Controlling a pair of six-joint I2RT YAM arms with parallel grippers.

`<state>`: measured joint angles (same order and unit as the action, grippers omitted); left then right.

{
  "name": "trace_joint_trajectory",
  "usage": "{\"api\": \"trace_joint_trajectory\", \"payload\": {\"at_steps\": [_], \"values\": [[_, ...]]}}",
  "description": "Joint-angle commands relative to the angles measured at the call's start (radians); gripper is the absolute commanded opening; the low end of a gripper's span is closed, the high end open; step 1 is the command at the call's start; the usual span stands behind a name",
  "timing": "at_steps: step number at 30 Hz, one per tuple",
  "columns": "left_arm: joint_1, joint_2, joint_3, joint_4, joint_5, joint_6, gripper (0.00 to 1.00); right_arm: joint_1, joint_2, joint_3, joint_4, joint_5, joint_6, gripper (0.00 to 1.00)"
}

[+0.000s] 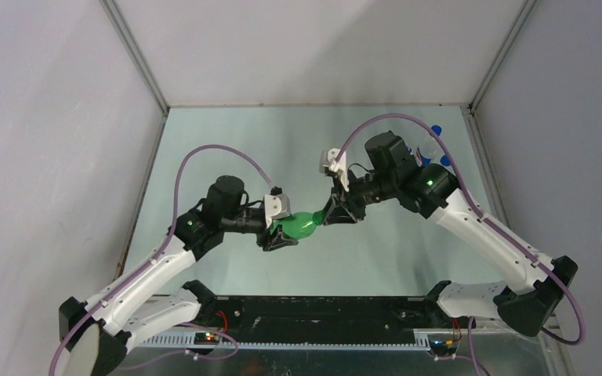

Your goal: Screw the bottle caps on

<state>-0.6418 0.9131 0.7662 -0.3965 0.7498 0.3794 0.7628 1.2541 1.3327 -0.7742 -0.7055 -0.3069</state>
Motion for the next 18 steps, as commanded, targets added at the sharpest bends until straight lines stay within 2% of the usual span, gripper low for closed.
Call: {"api": "trace_joint_trajectory", "payload": {"at_steps": [1, 7, 14, 18], "values": [[-0.027, -0.077, 0.004, 0.400, -0.025, -0.066, 0.00, -0.006, 0.039, -0.007, 0.026, -0.062, 0.163, 0.00], [-0.069, -0.114, -0.052, 0.500, -0.131, -0.080, 0.00, -0.019, 0.036, -0.007, 0.106, -0.101, 0.324, 0.00], [-0.134, -0.141, -0.130, 0.702, -0.301, -0.113, 0.00, -0.032, 0.068, -0.008, 0.132, -0.043, 0.528, 0.00], [-0.176, -0.135, -0.154, 0.762, -0.422, -0.099, 0.00, -0.056, 0.090, -0.007, 0.127, -0.010, 0.694, 0.00]]}}
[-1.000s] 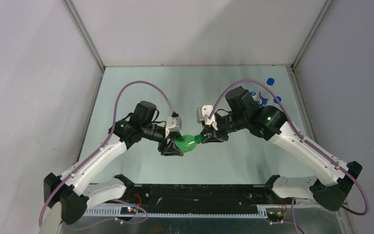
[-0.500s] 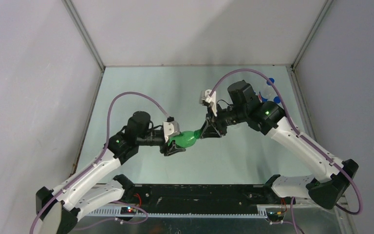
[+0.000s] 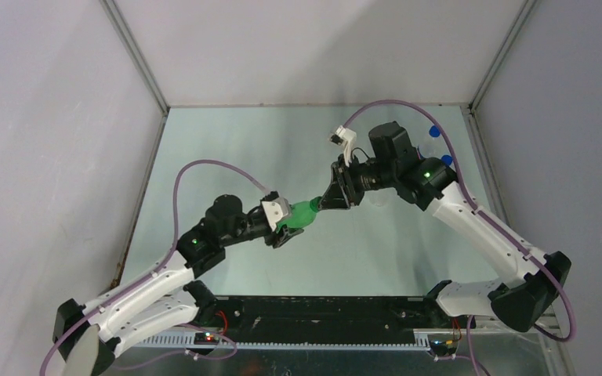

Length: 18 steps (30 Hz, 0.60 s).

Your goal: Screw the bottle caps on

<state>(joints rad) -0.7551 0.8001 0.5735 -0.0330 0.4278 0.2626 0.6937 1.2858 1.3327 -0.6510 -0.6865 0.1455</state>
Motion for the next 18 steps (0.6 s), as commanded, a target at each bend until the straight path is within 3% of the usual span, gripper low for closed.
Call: {"api": "trace_joint_trajectory", "payload": {"at_steps": [1, 11, 15, 18], "values": [[-0.072, -0.019, 0.032, 0.403, -0.144, 0.026, 0.00, 0.009, 0.063, -0.008, 0.003, -0.021, 0.263, 0.00], [-0.214, -0.002, -0.062, 0.546, -0.484, 0.152, 0.00, 0.007, 0.082, -0.009, 0.028, 0.074, 0.564, 0.00], [-0.222, 0.009, -0.085, 0.572, -0.499, 0.140, 0.00, 0.010, 0.072, -0.009, 0.055, 0.106, 0.613, 0.01], [-0.222, 0.003, -0.101, 0.564, -0.511, 0.117, 0.00, 0.007, 0.060, -0.009, 0.066, 0.124, 0.613, 0.10]]}}
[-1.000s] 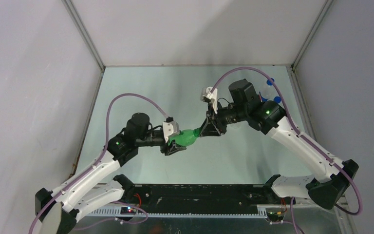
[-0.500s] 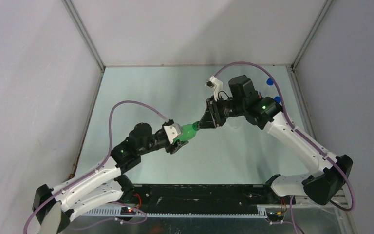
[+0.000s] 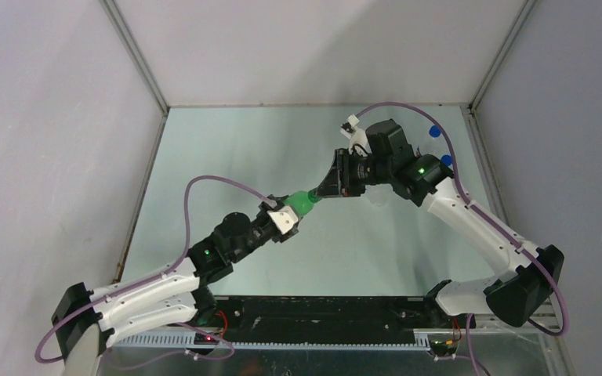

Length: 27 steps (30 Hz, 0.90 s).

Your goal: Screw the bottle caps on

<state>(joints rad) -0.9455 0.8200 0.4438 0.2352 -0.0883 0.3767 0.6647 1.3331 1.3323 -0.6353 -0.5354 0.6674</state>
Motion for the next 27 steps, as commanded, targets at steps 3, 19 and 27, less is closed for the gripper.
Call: {"api": "trace_joint_trajectory", "payload": {"at_steps": [3, 19, 27], "values": [[-0.032, -0.023, 0.022, 0.259, -0.042, -0.027, 0.00, 0.036, 0.000, -0.006, 0.072, -0.033, 0.055, 0.23], [0.087, -0.107, 0.028, -0.076, -0.019, -0.144, 0.00, 0.022, -0.142, -0.007, 0.091, -0.013, -0.230, 0.65], [0.300, -0.039, 0.207, -0.358, 0.499, -0.135, 0.00, 0.007, -0.226, -0.006, 0.006, -0.058, -0.701, 0.65]]}}
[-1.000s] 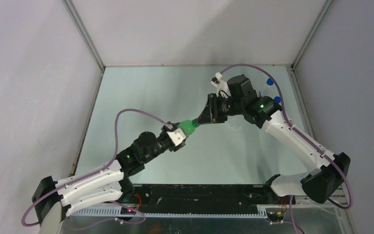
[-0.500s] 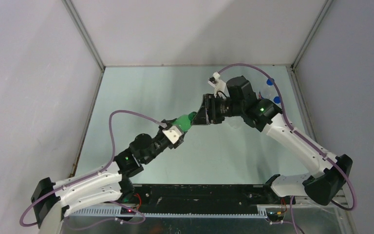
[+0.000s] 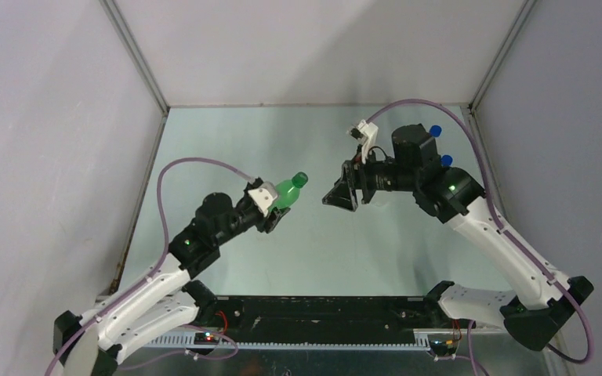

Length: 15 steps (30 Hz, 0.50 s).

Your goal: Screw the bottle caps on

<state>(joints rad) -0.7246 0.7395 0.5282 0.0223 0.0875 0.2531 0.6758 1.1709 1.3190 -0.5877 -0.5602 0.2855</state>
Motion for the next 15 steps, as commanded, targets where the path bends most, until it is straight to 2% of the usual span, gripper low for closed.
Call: {"api": "trace_joint_trajectory", "payload": {"at_steps": [1, 4, 9, 15], "values": [[0.091, 0.054, 0.139, -0.169, 0.413, -0.003, 0.00, 0.000, -0.080, 0.007, -0.049, -0.036, -0.369, 0.65], [0.122, 0.119, 0.215, -0.273, 0.550, 0.053, 0.00, 0.019, -0.108, 0.006, -0.085, -0.050, -0.583, 0.65], [0.125, 0.231, 0.344, -0.486, 0.750, 0.188, 0.00, 0.062, -0.135, 0.007, -0.112, -0.089, -0.793, 0.65], [0.125, 0.297, 0.410, -0.587, 0.829, 0.289, 0.00, 0.114, -0.111, 0.006, -0.162, -0.097, -0.976, 0.62]]}}
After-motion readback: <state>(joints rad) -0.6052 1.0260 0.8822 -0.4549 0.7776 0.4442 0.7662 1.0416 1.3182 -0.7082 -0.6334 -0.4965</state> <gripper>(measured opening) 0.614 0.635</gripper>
